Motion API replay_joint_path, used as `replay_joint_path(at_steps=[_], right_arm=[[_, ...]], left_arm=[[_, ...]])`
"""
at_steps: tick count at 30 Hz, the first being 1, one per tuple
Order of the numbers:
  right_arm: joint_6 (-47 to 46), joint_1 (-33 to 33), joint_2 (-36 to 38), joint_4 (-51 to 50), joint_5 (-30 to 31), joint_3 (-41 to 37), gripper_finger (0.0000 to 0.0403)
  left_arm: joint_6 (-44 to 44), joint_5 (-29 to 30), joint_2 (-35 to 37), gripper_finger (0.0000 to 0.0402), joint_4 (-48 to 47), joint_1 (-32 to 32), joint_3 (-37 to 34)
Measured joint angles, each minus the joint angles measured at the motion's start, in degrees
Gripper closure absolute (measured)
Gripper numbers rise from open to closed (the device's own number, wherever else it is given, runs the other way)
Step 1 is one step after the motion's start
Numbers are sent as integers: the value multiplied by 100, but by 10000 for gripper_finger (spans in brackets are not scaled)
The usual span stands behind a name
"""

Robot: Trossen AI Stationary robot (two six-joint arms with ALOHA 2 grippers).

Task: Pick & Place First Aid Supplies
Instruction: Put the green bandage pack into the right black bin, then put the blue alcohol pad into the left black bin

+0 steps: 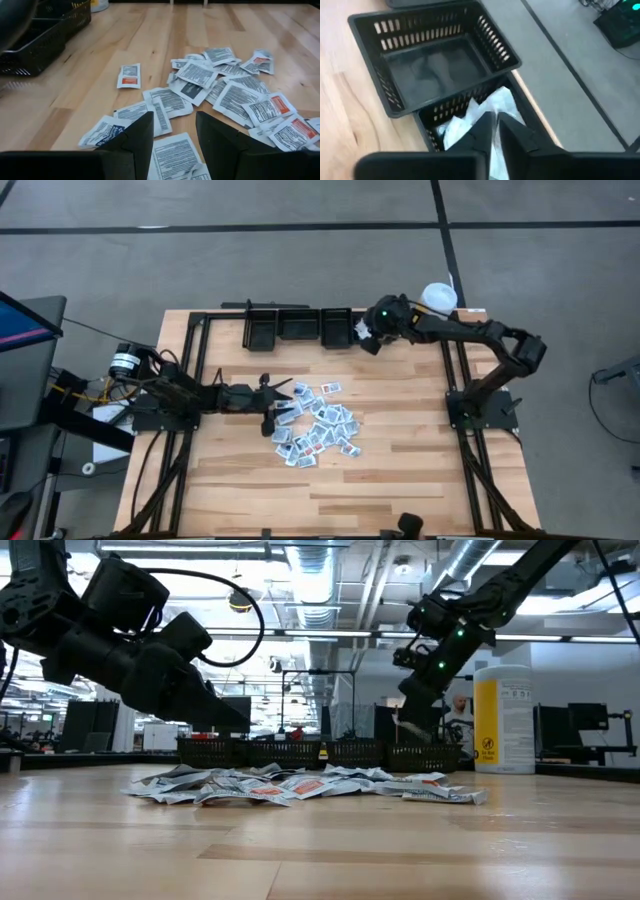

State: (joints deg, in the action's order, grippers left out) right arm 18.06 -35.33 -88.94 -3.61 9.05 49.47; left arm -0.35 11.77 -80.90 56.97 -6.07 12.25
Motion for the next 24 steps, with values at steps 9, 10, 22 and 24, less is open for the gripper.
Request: replay_joint_path(at_steps=[9, 10, 22, 24], right_arm=[[79, -44, -472, 61, 26, -2, 277], [65, -44, -490, 100, 51, -2, 272], [140, 733, 178, 289, -209, -2, 286], [140, 998, 247, 310, -590, 0, 289]], left_arm=[[-12, 7, -2, 253, 0, 0, 0], [-12, 7, -2, 253, 0, 0, 0], [-55, 9, -2, 253, 2, 0, 1], [-55, 9, -2, 253, 4, 0, 0]])
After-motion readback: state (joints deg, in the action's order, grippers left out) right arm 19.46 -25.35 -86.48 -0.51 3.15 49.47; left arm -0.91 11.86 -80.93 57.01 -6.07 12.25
